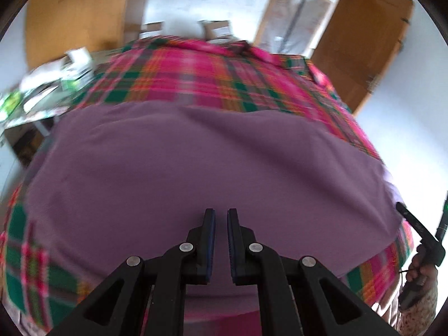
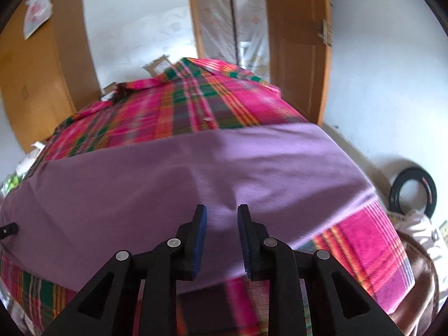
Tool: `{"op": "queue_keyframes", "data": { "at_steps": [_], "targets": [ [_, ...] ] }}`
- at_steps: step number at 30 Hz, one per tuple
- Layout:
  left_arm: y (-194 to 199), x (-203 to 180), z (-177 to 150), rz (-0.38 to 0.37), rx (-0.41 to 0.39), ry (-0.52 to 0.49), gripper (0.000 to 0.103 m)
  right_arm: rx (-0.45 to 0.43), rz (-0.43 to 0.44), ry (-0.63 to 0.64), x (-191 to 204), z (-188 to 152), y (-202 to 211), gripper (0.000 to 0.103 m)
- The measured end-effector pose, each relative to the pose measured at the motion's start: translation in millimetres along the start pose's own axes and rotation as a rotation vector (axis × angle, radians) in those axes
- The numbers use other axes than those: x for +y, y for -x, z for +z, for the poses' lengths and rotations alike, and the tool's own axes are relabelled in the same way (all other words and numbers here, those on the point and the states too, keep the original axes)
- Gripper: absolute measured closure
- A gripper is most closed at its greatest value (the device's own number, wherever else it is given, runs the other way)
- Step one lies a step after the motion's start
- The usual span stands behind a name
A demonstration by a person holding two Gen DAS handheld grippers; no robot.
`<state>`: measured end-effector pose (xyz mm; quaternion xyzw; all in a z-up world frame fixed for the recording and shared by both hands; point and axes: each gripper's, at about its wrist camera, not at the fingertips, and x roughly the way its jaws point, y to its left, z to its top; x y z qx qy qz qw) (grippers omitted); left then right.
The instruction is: Fold clothes
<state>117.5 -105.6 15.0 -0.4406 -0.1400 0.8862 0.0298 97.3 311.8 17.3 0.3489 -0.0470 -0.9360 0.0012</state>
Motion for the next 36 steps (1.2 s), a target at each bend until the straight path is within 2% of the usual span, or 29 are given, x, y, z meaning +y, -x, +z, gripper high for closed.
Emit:
{"op": "queue_keyframes", "data": {
  "at_steps": [3,6,9,12,16,20,27,33,36],
  "targets": [
    [10.6,20.2,-8.7,0.008,-0.017,0.046,0.095,-0.014,0.027,0.022,17.5,4.1,0.6,0.078],
    [19.6,33.9,-15.4,0.048,-0.032,0.066,0.095,-0.021,0.070,0.033,32.9,8.5,1.2,0.078],
    [26.2,45.8,-19.0,0.038,-0.040,0.099,0.095,-0.014,0.108,0.059,52.6,10.0,-0.3,0.078],
    [38.6,60.1,-19.0,0.059,-0.068,0.143,0.095,-0.009,0.150,0.087,72.6,9.5,-0.6,0.078],
    [54.7,80.3,-18.7,0.080,-0.104,0.209,0.095,-0.019,0.233,0.171,105.3,7.8,1.6,0.078],
    [60.0,111.3,-18.7,-0.029,-0.090,0.373,0.095,0.002,0.304,0.228,135.0,6.2,-1.6,0.078],
    [52.5,132.3,-27.9,-0.134,-0.078,0.529,0.090,0.026,0.419,0.337,184.0,1.5,-3.9,0.078],
    [46.2,150.3,-35.8,-0.225,-0.067,0.662,0.086,0.045,0.477,0.384,205.6,-6.7,-4.0,0.078],
    [43.0,159.3,-39.8,-0.271,-0.062,0.728,0.078,0.059,0.487,0.382,207.6,-9.8,-4.9,0.078]
  ]
}}
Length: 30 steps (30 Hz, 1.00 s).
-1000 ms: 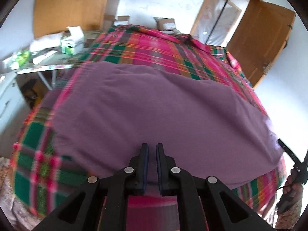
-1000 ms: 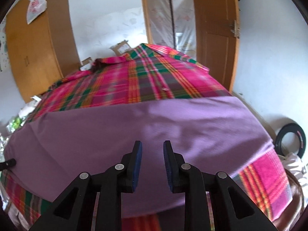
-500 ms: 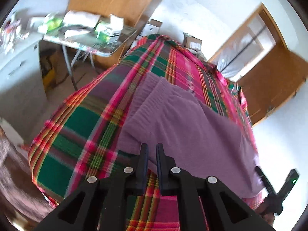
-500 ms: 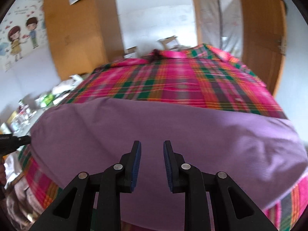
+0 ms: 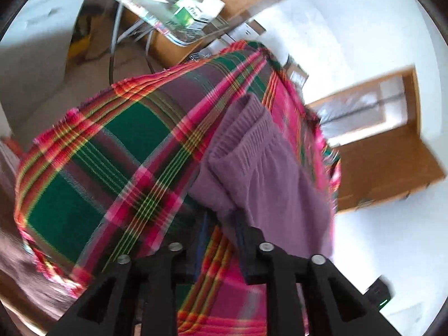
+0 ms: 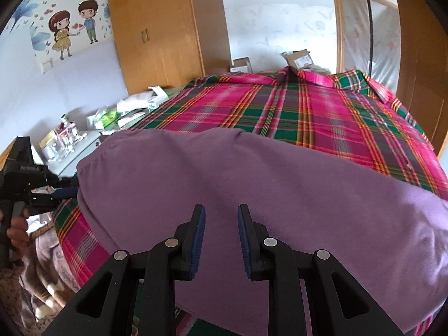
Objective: Fold clothes
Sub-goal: 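Grasp the bunched purple fabric edge with the left gripper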
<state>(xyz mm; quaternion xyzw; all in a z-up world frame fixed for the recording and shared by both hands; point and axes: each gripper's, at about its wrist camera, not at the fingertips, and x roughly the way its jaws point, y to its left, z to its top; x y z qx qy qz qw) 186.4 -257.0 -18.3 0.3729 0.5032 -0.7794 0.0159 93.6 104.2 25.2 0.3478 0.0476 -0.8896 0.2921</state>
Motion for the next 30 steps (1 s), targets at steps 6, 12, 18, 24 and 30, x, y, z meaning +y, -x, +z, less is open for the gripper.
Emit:
{"op": "queue_keyframes", "data": {
  "at_steps": [6,12,18,24,30],
  "targets": [
    [-3.5,16.5,6.4,-0.078,0.011,0.123,0.077,0.011,0.010,-0.003,1.3,-0.3,-4.3,0.078],
    [-6.2,8.9,5.7,-0.015,-0.030,0.101,0.088,0.022,0.024,0.003,4.9,-2.1,-6.2,0.078],
    [15.9,-8.5,3.1,0.027,-0.154,-0.005,0.094,0.034,0.028,0.003,6.2,-3.2,-9.4,0.078],
    [6.0,1.8,0.8,0.106,-0.122,0.004,0.094,0.049,0.037,0.001,8.7,-6.6,-11.8,0.078],
    [10.2,2.2,4.5,0.117,-0.094,-0.002,0.091,0.047,0.036,-0.001,7.2,-3.6,-9.6,0.078]
  ]
}}
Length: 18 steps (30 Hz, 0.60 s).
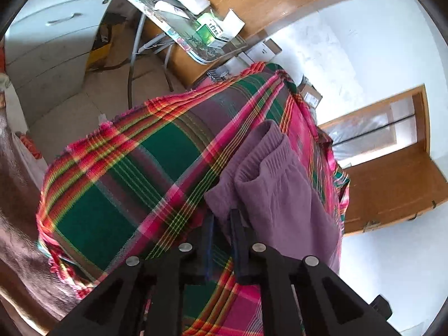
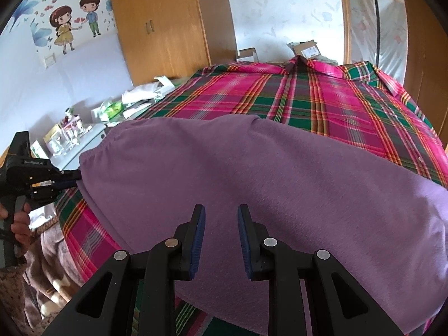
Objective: Fold clothes
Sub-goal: 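Grasp the bunched purple fabric edge with the left gripper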
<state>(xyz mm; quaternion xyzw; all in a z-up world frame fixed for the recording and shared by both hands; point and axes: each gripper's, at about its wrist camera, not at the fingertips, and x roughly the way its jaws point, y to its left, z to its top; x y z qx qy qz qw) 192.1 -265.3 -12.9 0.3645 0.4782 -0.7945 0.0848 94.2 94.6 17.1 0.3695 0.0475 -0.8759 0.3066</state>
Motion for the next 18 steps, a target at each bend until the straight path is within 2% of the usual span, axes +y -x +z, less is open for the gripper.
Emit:
{"op": "queue_keyframes", "data": {
  "at_steps": [3,6,8,11,14,16,18],
  "targets": [
    [13.9,-6.1,5.9,0.022,-0.057,-0.041,0.090,-0.004,0.005,-0.009,-2.2,3.2,1.5,0.078],
    [9.7,-28.3,18.4,0.010,-0.052,-0.120,0.086,-0.008,0.009,-0.017,-4.3,6.4,3.1,0.078],
    [6.9,-43.1,26.7,0.001,-0.049,-0.173,0.078,-0.011,0.012,-0.023,-5.8,8.5,4.1,0.078],
    [2.7,-65.4,39.3,-0.012,-0.045,-0.251,0.075,-0.014,0.015,-0.032,-8.1,11.7,5.3,0.078],
    [-18.2,-88.2,54.1,0.003,0.009,-0.335,0.074,-0.017,0.013,-0.043,-10.8,14.5,5.0,0.078],
    [-40.6,-99.3,66.8,0.024,0.049,-0.354,0.074,-0.017,0.011,-0.049,-12.4,16.3,4.6,0.078],
    [-59.3,-102.2,77.2,0.075,0.084,-0.330,0.074,-0.017,0.006,-0.053,-13.9,18.0,3.8,0.078]
  ]
}}
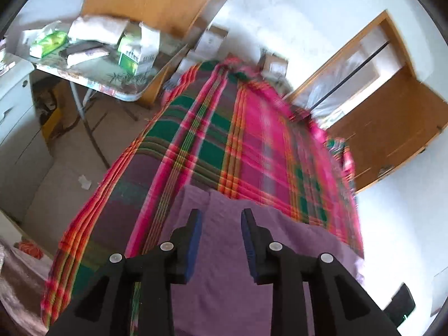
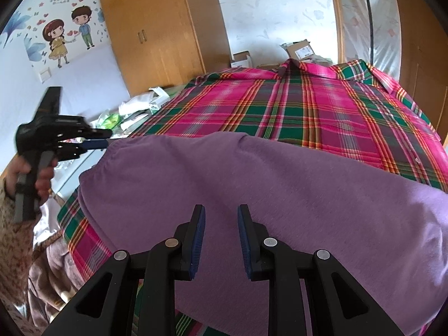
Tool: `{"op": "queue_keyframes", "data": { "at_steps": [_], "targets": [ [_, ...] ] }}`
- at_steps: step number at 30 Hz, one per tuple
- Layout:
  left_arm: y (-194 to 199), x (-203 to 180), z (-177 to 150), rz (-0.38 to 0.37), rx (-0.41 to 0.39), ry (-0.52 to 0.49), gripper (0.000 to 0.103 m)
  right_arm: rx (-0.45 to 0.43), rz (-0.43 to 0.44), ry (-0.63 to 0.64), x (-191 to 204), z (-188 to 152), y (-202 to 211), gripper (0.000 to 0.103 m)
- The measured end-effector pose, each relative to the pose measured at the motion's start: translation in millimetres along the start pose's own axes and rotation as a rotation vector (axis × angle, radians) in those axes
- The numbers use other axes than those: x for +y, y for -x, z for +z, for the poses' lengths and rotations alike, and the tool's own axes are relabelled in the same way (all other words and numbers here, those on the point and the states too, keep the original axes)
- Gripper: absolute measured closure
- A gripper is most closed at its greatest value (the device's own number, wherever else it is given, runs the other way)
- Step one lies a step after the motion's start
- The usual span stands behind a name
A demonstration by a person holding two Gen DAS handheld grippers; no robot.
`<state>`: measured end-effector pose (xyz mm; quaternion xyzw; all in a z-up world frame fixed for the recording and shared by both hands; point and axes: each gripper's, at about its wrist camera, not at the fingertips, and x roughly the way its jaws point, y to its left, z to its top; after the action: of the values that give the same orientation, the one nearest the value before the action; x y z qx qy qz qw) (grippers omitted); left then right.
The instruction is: Fold clothes
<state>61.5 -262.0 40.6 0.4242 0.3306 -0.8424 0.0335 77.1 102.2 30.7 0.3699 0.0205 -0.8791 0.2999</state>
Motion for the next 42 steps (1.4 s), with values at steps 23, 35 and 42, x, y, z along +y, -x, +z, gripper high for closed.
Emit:
{"op": "queue_keyframes", "data": {
  "at_steps": [23,35,42],
  "targets": [
    [-28.3,10.5,25.0,-0.050,0.108,0.098,0.100,0.013,0.007,-0.076,-15.1,22.8,-14.2,0.078],
    [2.7,44.4,20.8,0.004,-0.007,0.160,0.102,0.030,0.017,-0.095,-20.7,23.6,-21.7,0.078],
    [-8.8,9.4,21.3,-0.005,0.028,0.076,0.101,0.000,-0.039,-0.069,-38.6,39.8,-13.0,0.078]
  ]
}}
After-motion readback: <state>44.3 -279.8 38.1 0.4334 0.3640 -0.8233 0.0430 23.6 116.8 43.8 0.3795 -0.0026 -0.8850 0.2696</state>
